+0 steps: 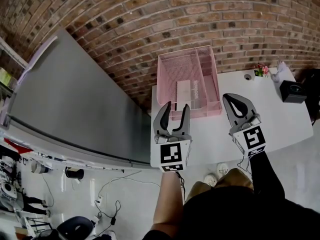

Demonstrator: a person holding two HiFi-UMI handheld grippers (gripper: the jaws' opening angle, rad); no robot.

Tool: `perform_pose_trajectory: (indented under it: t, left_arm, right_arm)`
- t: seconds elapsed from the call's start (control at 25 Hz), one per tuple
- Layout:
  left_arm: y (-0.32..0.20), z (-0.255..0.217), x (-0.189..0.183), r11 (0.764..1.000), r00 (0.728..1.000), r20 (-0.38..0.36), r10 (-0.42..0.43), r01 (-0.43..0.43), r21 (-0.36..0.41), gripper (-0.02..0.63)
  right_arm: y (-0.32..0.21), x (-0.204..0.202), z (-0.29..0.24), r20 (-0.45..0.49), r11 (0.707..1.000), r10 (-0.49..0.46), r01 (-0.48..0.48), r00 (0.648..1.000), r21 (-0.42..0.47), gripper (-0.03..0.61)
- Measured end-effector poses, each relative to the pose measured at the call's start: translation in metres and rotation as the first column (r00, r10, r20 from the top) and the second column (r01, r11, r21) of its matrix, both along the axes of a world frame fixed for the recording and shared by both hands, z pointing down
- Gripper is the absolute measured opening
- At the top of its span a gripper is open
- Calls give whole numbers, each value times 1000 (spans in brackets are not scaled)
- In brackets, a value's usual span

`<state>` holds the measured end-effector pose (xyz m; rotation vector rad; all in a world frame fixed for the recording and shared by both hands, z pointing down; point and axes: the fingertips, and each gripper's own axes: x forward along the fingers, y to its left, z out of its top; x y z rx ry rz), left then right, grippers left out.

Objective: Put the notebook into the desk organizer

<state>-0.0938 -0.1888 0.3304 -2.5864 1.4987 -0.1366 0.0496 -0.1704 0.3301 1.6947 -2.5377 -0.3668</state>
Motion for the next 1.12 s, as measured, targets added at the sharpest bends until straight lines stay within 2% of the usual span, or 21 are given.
perform_pose_trajectory:
  t: [0.2,0.28,1.12]
  left_arm:
    - [1,0,-4,1000,1000,-21,-9,8,-5,163]
    - [1,-1,-7,1000,1000,-25,-16,15,-3,17]
    - [2,-6,-13,999,999,-23,-31,32,20,15]
  right_arm:
    - [2,-1,0,6,1000,-1,1,1000,0,21]
    - [3,-1,-1,7,1000,0,0,1000,1,21]
    - [6,-4,-2,-1,1000,4,-4,1000,18,20]
